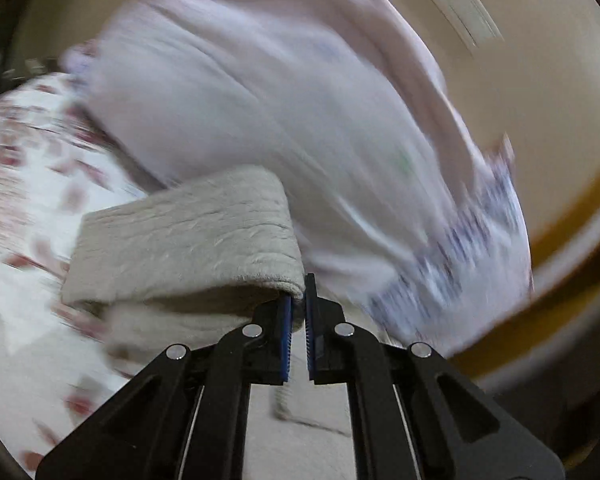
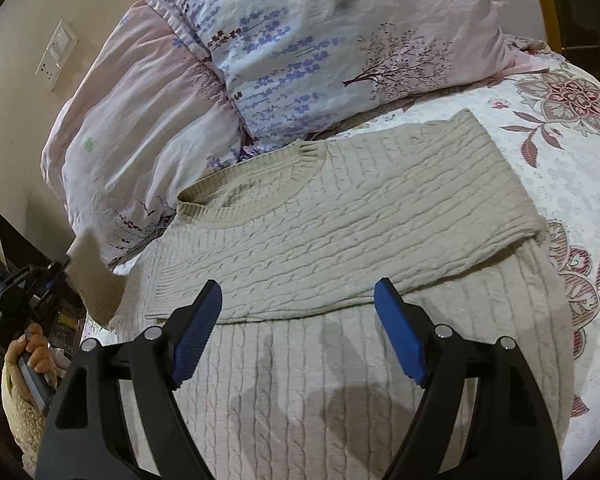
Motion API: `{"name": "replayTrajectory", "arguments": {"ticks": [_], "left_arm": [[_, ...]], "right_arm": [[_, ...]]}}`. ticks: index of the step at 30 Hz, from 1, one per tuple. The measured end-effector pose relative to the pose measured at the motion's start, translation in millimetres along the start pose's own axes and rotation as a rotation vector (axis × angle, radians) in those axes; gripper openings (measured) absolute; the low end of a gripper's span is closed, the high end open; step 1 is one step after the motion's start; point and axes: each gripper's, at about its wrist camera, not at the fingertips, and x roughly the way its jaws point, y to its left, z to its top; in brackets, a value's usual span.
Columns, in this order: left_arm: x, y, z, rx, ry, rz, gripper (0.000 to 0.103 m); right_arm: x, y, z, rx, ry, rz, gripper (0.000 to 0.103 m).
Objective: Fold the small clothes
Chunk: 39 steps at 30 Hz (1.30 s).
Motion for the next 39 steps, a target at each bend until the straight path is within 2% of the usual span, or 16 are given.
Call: {"name": "replayTrajectory", "arguments": {"ticks": [4, 7, 10, 15, 17, 19, 21, 23, 26, 28, 31, 34, 39], "left_arm": [[49, -41, -39, 0.101, 0.132, -0.043, 0.005], [74, -59, -69, 0.14, 0.213, -0.064, 0.005], [92, -70, -97, 0.182, 0.276, -0.052, 0.005], [109, -78, -119, 0.249, 0.377, -0.003, 0.007], [99, -72, -121, 0.258, 0.407, -0.023, 0.012], [77, -63, -117, 0.259, 0.398, -0.082, 0.018], [56, -49, -108, 0.254, 0.353, -0.095, 0.019], [38, -25, -95, 0.218, 0.312, -0.063, 0.019], [25, 12, -75, 0.139, 0.264, 0.018, 0.019], [24, 35, -65, 0.082, 0.26, 0.06, 0.019], [27, 49, -64, 0.077, 0.275, 0.111, 0.019], [33, 57, -67, 0.061, 0.297, 0.121, 0.019], [31, 58, -71, 0.105, 0.296, 0.126, 0.019]], "right_arm": [[-4, -6, 0, 0.011, -0.004, 0.0, 0.078], [-7, -11, 0, 0.013, -0.008, -0.005, 0.078], [-9, -13, 2, 0.012, -0.009, -0.01, 0.078], [-11, -7, 6, -0.026, -0.01, -0.022, 0.078], [-12, 0, 9, -0.055, -0.011, -0.022, 0.078], [-14, 12, 13, -0.103, -0.013, -0.013, 0.078], [-14, 31, 16, -0.18, -0.007, 0.003, 0.078], [-10, 58, 18, -0.282, -0.001, 0.027, 0.078], [1, 100, 14, -0.414, 0.02, 0.088, 0.07], [15, 134, 8, -0.515, 0.046, 0.137, 0.061], [43, 175, -3, -0.638, 0.086, 0.18, 0.053], [77, 205, -14, -0.724, 0.125, 0.159, 0.046], [126, 231, -32, -0.833, 0.182, 0.07, 0.045]]}}
